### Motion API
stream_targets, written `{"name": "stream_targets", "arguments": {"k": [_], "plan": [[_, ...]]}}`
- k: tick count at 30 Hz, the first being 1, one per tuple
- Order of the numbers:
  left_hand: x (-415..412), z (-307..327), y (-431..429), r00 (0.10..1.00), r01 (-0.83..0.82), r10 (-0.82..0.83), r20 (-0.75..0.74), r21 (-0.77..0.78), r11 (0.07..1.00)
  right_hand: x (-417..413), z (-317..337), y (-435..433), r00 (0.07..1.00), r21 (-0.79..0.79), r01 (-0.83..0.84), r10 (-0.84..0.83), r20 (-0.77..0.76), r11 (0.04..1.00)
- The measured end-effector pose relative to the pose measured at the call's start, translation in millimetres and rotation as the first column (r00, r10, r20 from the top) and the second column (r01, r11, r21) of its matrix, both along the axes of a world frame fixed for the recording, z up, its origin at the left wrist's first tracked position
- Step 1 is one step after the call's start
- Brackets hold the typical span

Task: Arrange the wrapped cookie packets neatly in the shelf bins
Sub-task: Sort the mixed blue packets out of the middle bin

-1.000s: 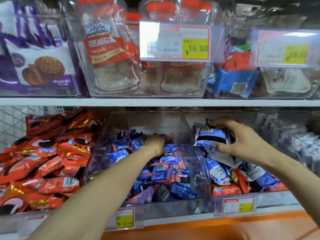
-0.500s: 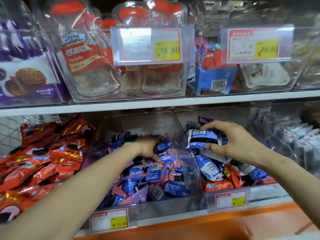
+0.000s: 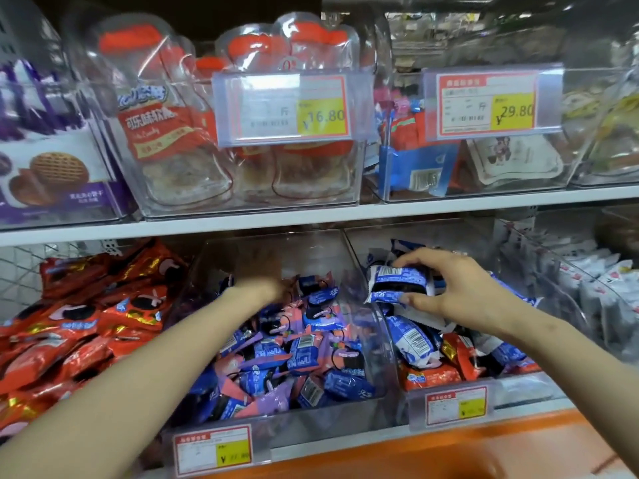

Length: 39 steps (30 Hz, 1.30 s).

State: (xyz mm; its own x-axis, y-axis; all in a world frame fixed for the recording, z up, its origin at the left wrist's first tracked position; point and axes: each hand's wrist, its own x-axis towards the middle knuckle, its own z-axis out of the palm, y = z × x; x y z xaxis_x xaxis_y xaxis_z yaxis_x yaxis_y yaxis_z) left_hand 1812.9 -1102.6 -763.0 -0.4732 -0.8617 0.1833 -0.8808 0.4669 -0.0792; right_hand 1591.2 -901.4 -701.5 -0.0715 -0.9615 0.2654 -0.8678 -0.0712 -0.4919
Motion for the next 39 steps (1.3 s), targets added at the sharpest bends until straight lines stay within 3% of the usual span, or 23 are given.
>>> {"name": "stream_targets", "arguments": {"k": [3,5,7,9,11,13,16,21,24,26,29,31,33,35,36,37,39], "plan": [[28,-1,-15,0.989,-0.134,0.113,0.096,0.257,0.957,3,1,-3,1.000,-0.003,-0.007,0.007,0.003,1.000],[37,-2,-14,0.996,-0.084,0.064,0.058,0.448,0.890,8,2,-5,1.000,-0.011,-0.019,0.019,0.001,1.000],[42,3,-5,1.000,-0.020,0.016,0.012,0.523,0.852,13,4,-8,0.999,-0.017,-0.034,0.034,0.008,0.999],[45,15,10,0.999,0.033,-0.042,0.008,0.449,0.893,20,6,-12,0.999,-0.030,-0.046,0.047,0.023,0.998],[49,28,30,0.995,0.103,-0.098,-0.032,0.279,0.955,29,7,-16,0.997,-0.028,-0.053,0.054,0.048,0.998],[52,41,60,0.956,0.252,-0.212,-0.205,0.194,0.948,43,6,-18,0.994,0.003,-0.076,0.075,0.082,0.997],[61,51,106,0.819,0.467,-0.364,-0.443,0.149,0.872,67,3,-22,0.981,0.065,-0.158,0.149,0.121,0.985],[87,37,130,0.829,0.413,-0.446,-0.339,-0.168,0.895,99,-7,-31,0.927,0.144,-0.333,0.295,0.232,0.932],[101,33,134,0.852,0.379,-0.445,-0.274,-0.263,0.887,111,-13,-40,0.887,0.220,-0.427,0.359,0.290,0.877],[109,31,135,0.859,0.354,-0.430,-0.277,-0.285,0.891,116,-15,-46,0.866,0.249,-0.465,0.378,0.328,0.850],[120,32,137,0.854,0.336,-0.368,-0.367,-0.149,0.930,126,-16,-55,0.828,0.278,-0.488,0.339,0.447,0.827],[125,28,136,0.877,0.347,-0.369,-0.309,-0.125,0.930,133,-13,-60,0.801,0.292,-0.515,0.332,0.498,0.806],[129,24,137,0.903,0.329,-0.369,-0.218,-0.199,0.923,141,-9,-64,0.775,0.327,-0.570,0.362,0.517,0.753],[132,24,137,0.908,0.281,-0.350,-0.230,-0.283,0.917,144,-6,-75,0.767,0.308,-0.582,0.381,0.517,0.753],[135,25,138,0.908,0.264,-0.341,-0.244,-0.298,0.917,144,-5,-86,0.787,0.269,-0.540,0.366,0.497,0.797],[138,27,140,0.915,0.244,-0.322,-0.242,-0.302,0.922,141,-6,-98,0.838,0.229,-0.464,0.341,0.425,0.856],[147,30,142,0.936,0.193,-0.266,-0.231,-0.297,0.935,138,-11,-124,0.940,0.221,-0.339,0.317,0.130,0.915]]}}
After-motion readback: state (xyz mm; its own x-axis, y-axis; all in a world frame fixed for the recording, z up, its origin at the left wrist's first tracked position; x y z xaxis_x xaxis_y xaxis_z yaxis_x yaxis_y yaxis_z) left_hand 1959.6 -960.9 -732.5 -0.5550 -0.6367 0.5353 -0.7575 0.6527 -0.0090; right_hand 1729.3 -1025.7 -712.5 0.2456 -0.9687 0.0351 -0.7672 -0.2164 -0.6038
